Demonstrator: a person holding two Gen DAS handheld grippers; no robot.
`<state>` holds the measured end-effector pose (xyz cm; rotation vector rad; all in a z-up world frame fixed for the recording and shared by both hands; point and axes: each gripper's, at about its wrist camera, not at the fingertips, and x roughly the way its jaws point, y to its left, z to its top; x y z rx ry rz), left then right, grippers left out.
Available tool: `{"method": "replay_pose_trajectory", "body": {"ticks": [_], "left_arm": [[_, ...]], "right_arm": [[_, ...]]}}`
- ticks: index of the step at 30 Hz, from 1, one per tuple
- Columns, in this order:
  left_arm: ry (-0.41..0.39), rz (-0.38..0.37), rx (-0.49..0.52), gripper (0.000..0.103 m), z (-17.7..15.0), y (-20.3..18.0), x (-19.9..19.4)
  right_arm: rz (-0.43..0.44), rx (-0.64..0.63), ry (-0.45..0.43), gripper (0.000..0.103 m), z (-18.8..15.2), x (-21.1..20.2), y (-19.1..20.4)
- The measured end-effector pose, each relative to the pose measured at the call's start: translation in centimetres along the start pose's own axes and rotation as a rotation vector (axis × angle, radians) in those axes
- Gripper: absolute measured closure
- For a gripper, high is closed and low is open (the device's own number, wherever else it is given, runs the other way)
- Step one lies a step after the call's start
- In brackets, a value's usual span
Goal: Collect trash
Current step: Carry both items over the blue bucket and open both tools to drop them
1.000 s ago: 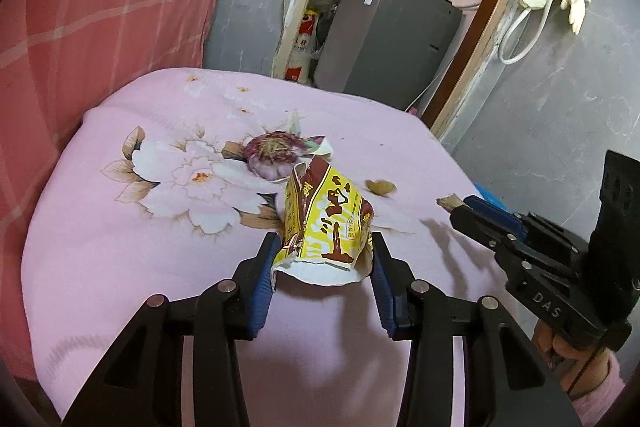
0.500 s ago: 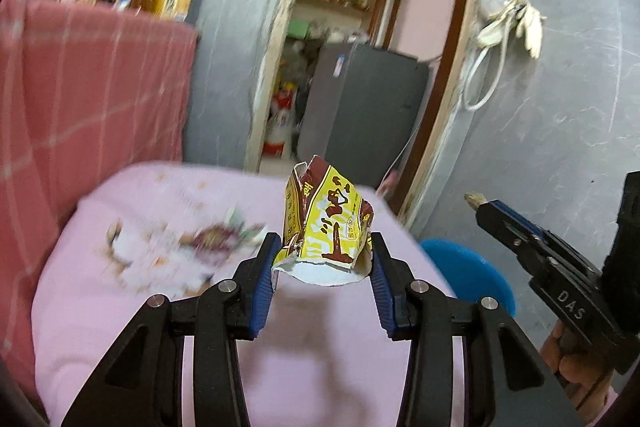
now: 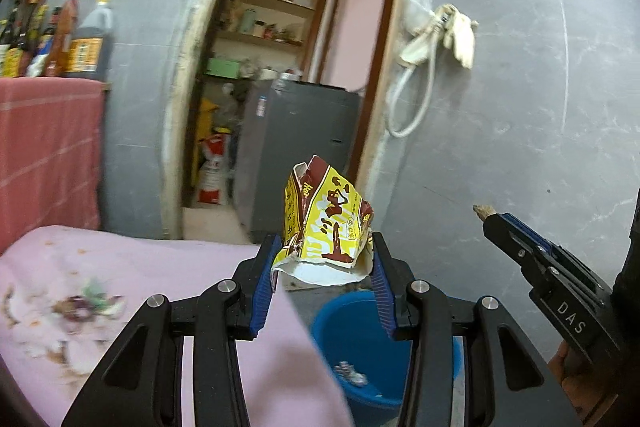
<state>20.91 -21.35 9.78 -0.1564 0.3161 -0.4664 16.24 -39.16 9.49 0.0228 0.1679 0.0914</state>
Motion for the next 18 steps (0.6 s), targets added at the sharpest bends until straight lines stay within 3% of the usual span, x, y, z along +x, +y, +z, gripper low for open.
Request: {"method": "replay_pose_trajectory", "body": {"ticks": [9, 18], "left_arm": [[0.218, -0.081, -0.021, 0.064, -2.2, -2.8, 8.9], [0.364, -0.089, -0.037, 0.061, -4.6, -3.0, 13.8]], "right_arm": [[-0.103, 0.114, 0.125, 0.085, -3.7, 2.3, -6.9], [-0.113, 0.176, 0.232, 0.083, -6.7, 4.0, -9.1]]}}
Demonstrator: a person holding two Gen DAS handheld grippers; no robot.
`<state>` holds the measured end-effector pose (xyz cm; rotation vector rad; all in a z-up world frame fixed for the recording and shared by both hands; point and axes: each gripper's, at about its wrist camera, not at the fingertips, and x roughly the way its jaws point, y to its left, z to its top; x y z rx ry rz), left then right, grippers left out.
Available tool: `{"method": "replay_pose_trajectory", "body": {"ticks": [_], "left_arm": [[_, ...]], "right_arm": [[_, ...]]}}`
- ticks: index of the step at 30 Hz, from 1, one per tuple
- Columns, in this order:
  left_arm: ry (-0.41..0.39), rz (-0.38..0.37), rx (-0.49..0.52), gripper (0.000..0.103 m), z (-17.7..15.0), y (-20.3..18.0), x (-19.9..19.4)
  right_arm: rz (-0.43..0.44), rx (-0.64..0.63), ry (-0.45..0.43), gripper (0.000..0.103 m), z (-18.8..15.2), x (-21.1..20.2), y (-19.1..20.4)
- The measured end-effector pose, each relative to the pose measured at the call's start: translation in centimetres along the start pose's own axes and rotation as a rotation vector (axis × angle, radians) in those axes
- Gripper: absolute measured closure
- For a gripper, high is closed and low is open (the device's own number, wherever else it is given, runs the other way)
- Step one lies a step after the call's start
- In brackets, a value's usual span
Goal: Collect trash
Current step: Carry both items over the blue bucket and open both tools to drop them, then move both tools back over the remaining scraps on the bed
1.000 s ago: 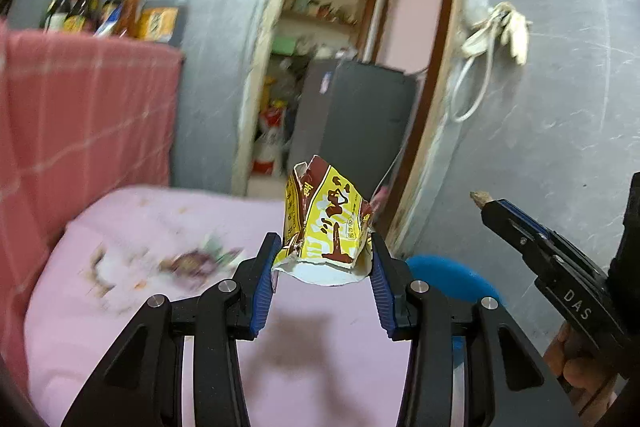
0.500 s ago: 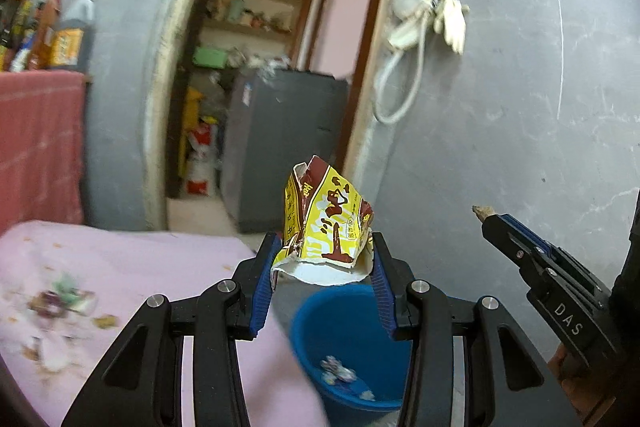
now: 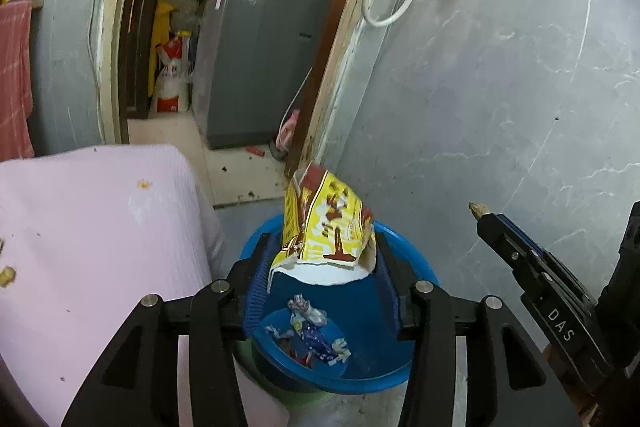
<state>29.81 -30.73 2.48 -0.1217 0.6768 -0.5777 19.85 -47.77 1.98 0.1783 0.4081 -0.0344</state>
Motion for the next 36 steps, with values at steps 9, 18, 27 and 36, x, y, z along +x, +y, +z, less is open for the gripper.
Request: {"method": "replay_pose_trajectory", "body": {"ticks": [9, 18, 27, 36], "left_arm": [[0.044, -0.003, -0.036, 0.060, -0.4, 1.4, 0.6], [-0.011, 0.020, -0.066, 0.049, 0.0, 2.6, -2.6], [-0.162, 0.110, -0.087, 0.009, 0.6, 5.3, -9.5], [-0.319, 0.256, -0.084, 0.002, 0.0, 9.1, -18.1]], "right_arm": [[0.004, 0.017, 0.029, 0.072, 0.1, 0.8, -0.5], [0.025, 0.008, -0.007, 0.052, 1.3, -0.4, 0.5], [0.068, -0.013, -0.088, 0.018, 3.5, -2.8, 3.9], [0.150, -0.045, -0.162, 0.000, 4.9, -4.8, 9.7]]}}
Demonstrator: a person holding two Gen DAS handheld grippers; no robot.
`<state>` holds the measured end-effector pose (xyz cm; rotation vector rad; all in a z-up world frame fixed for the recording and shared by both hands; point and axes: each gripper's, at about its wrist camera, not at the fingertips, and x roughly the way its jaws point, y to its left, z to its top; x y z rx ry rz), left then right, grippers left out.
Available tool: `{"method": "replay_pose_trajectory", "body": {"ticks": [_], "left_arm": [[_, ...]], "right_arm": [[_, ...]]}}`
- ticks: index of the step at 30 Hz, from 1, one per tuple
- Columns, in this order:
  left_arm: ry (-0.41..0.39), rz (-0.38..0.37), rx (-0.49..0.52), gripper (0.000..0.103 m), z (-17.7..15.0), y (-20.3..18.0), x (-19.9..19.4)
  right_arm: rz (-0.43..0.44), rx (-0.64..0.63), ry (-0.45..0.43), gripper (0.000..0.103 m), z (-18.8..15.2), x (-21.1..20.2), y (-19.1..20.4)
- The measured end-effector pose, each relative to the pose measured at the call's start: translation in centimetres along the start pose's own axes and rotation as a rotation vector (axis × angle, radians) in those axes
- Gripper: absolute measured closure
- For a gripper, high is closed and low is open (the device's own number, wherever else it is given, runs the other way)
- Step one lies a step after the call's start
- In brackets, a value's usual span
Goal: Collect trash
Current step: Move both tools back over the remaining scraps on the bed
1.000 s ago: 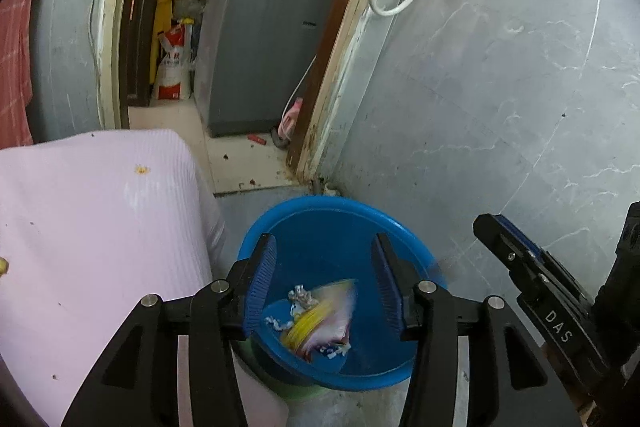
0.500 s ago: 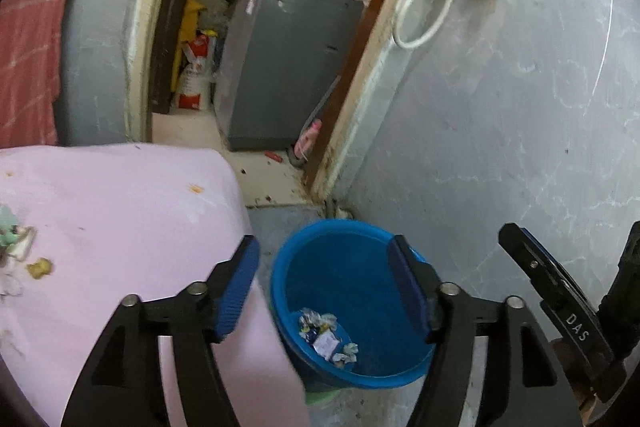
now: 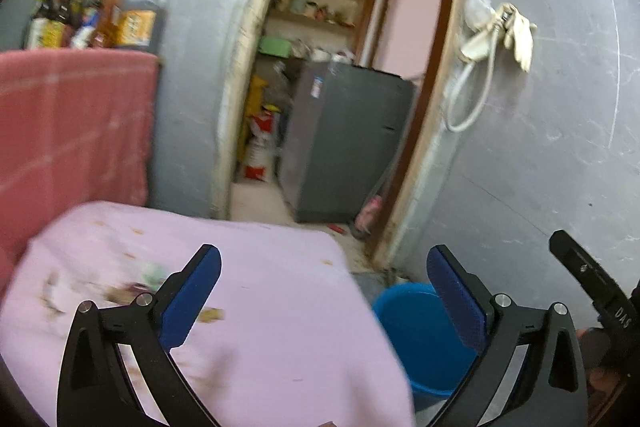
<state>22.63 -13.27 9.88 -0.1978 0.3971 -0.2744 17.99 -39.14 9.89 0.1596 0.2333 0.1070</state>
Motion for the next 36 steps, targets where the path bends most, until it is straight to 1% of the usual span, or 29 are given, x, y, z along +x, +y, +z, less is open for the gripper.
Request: {"method": "replay_pose_trajectory", "body": {"ticks": [5, 9, 15, 20, 26, 31, 36], "left_arm": [[-0.032, 0.070, -0.006, 0.002, 0.1, 3.7, -3.4], [-0.062, 0.145, -0.017, 0.002, 0.0, 6.8, -6.3], [-0.094, 0.244, -0.017, 0.002, -1.1, 10.5, -9.7], [-0.084, 0.276, -0.039, 0.002, -2.7, 13.4, -11.5], [-0.090, 0.304, -0.044, 0.002, -4.5, 15.2, -12.0], [-0.059, 0.327, -0.023, 0.002, -5.9, 16.2, -11.3], [-0.027, 0.332, -0.023, 0.002, -6.5, 17.1, -10.3]], "right_arm": [[0.069, -0.024, -0.020, 0.000, 0.1, -0.1, 4.1], [0.129, -0.025, -0.040, 0.000, -0.3, -0.2, 7.0], [0.213, -0.042, -0.060, 0.000, -1.5, -0.2, 11.2], [0.298, -0.062, -0.050, 0.000, -3.1, 0.2, 13.4], [0.331, -0.109, -0.036, 0.000, -4.9, 0.7, 15.4], [0.340, -0.129, 0.004, 0.000, -6.2, 1.9, 16.4], [0.337, -0.140, 0.043, 0.000, -7.3, 3.2, 16.8]]}}
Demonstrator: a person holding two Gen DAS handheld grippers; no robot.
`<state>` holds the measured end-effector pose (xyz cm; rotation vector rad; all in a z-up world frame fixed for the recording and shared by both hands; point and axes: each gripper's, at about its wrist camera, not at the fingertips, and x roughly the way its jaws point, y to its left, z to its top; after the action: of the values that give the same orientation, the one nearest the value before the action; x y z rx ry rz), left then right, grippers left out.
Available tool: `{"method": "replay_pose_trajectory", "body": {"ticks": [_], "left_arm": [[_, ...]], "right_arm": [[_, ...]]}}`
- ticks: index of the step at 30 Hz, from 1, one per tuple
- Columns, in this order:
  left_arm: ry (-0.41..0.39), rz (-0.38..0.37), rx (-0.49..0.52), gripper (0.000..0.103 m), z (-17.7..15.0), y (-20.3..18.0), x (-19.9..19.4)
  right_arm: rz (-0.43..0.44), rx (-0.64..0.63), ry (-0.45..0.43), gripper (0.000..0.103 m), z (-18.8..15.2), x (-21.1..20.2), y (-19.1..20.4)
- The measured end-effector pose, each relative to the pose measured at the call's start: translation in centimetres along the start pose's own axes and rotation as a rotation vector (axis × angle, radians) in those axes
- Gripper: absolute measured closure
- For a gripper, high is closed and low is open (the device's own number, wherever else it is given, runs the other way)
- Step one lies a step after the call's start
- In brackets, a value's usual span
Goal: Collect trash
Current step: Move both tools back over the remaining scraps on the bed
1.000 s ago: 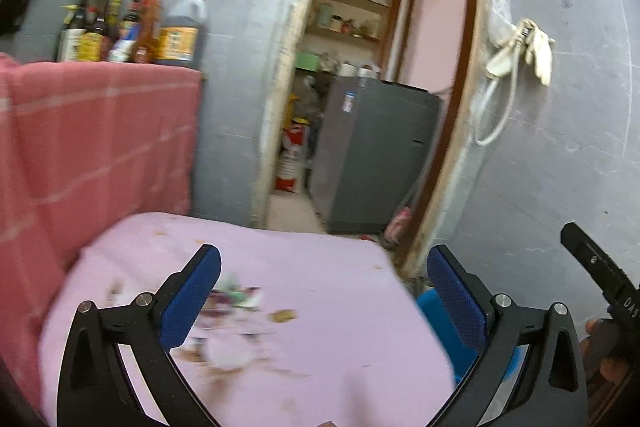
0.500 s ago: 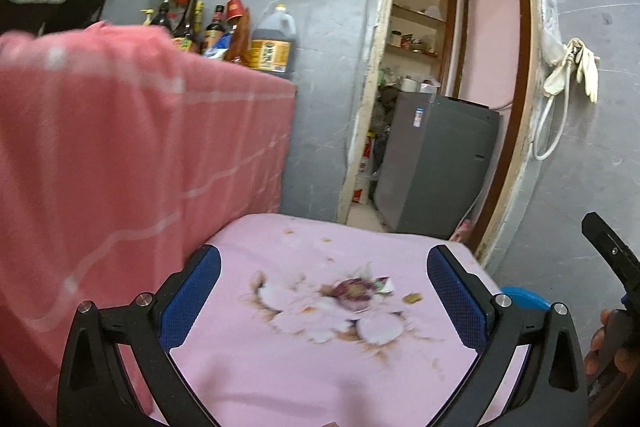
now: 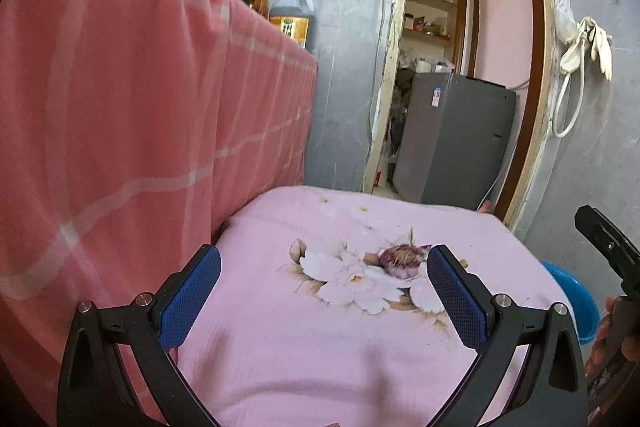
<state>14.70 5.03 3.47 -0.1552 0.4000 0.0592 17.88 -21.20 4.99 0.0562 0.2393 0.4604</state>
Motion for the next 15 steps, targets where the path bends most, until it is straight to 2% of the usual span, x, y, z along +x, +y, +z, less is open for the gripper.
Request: {"method": "replay_pose_trajectory", "body": {"ticks": [15], "left_arm": [[0.099, -0.002, 0.000, 0.002, 0.0, 0.2, 3.6]], "right_arm": [[-0.040, -0.025, 0.190, 0.000, -1.5, 4.5, -0.8]]}}
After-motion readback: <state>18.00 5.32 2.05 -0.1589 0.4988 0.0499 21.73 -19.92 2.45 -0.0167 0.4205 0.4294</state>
